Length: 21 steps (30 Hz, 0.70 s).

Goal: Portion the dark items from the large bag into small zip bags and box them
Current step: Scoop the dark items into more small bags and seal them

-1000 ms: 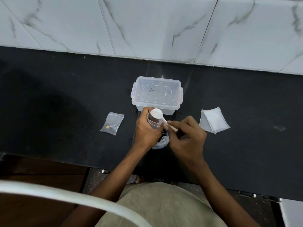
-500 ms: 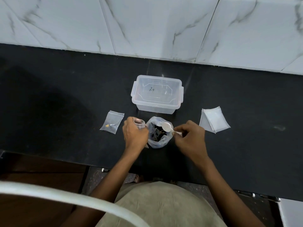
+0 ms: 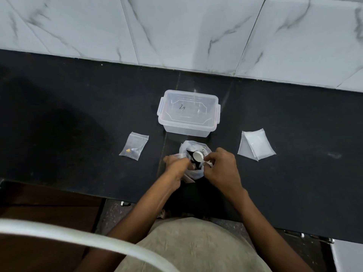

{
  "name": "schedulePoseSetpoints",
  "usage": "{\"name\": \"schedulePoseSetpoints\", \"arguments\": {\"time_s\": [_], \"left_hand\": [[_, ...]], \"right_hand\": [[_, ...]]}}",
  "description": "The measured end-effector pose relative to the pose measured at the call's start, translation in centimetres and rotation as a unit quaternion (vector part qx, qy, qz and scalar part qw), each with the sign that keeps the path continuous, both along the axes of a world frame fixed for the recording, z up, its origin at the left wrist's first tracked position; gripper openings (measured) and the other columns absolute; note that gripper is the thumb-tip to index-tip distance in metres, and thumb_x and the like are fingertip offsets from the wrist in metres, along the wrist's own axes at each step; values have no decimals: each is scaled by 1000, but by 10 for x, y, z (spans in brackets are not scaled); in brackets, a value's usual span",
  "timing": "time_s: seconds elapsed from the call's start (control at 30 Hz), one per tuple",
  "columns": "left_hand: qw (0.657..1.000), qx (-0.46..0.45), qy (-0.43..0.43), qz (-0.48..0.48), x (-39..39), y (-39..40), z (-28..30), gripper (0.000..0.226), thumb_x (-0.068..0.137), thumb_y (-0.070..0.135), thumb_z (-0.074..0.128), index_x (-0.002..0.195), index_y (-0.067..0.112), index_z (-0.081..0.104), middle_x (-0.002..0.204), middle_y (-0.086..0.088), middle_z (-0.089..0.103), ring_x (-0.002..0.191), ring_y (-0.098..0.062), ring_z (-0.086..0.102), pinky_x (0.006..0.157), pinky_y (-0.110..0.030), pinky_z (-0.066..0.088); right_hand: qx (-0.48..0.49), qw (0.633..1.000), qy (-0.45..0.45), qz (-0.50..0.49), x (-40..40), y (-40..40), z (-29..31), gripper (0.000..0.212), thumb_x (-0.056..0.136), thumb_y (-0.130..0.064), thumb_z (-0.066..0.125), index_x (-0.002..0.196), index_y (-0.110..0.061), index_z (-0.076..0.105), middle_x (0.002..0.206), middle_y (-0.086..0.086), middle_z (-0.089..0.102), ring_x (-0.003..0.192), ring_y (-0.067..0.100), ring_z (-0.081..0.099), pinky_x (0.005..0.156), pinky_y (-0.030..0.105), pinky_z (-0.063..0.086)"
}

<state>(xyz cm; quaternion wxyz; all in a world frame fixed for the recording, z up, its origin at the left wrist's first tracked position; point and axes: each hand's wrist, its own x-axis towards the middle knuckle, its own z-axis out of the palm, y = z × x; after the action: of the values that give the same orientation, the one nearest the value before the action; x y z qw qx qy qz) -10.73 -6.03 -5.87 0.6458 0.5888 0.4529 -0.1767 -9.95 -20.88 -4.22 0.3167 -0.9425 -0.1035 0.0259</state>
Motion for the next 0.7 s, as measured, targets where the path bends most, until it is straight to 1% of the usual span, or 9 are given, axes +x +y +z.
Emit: {"name": "schedulePoseSetpoints", "arguments": {"time_s": [0.07,0.17,0.27,0.33,0.4,0.5,0.6,0.63,0.7], "left_hand": [[999,-29,-7,21,3,-1,-8,77,44,1,58,122,-1,59,99,-19,73,87,-34,73,57,-34,55],[998,-56,-19,28,2,-1,10,50,60,-3,56,108,-1,67,82,-15,73,78,-29,71,65,-33,53],[999,-44,1,0,3,1,20,25,75,6,53,94,6,70,79,-10,72,74,-26,69,69,-33,55],[998,-49,23,-24,4,1,24,21,85,8,47,93,11,66,84,-8,70,82,-28,68,81,-42,59],[997,-62,35,-39,3,1,27,19,91,10,45,93,14,63,88,-8,68,89,-31,67,88,-51,58],[998,-56,17,-21,2,3,18,19,92,7,48,96,10,66,83,-9,69,78,-25,67,79,-40,58],[1000,-27,-15,1,0,4,12,24,86,-5,44,93,5,65,72,-7,64,67,-21,62,56,-25,51],[1000,-17,-18,-1,-1,4,12,27,85,-7,43,96,5,64,71,-7,62,65,-20,61,49,-21,47],[1000,-3,-26,-17,-3,4,12,34,84,-7,41,105,8,63,75,-5,62,67,-18,60,45,-20,43]], "right_hand": [[0,1000,1,-1,1,-1,0,15,72,-6,76,85,-9,81,73,1,57,63,14,54,55,19,40],[-4,1000,-5,3,3,-4,0,13,73,-6,76,86,-9,81,75,2,58,64,16,56,56,23,45],[-11,1000,-15,9,2,-4,-2,11,74,-4,74,83,-7,80,73,2,55,62,17,54,53,25,43],[-17,1000,-16,9,0,-3,-4,12,75,-5,74,85,-7,80,75,2,55,62,18,54,54,33,49],[-21,1000,-12,11,-1,-4,-5,14,76,-5,74,88,-8,80,75,2,55,63,18,55,54,35,50],[-16,1000,5,8,1,-6,-3,14,74,-6,74,86,-9,81,76,3,59,66,18,56,57,30,47],[10,999,37,-13,3,-8,-2,15,73,-6,75,87,-10,80,79,-1,62,71,14,59,66,24,45],[20,998,52,-20,3,-9,-1,16,73,-6,76,87,-11,81,78,-4,62,71,11,58,68,23,45],[41,995,81,-33,4,-11,0,15,73,-6,77,86,-11,81,74,-7,65,66,3,58,68,16,45]]}}
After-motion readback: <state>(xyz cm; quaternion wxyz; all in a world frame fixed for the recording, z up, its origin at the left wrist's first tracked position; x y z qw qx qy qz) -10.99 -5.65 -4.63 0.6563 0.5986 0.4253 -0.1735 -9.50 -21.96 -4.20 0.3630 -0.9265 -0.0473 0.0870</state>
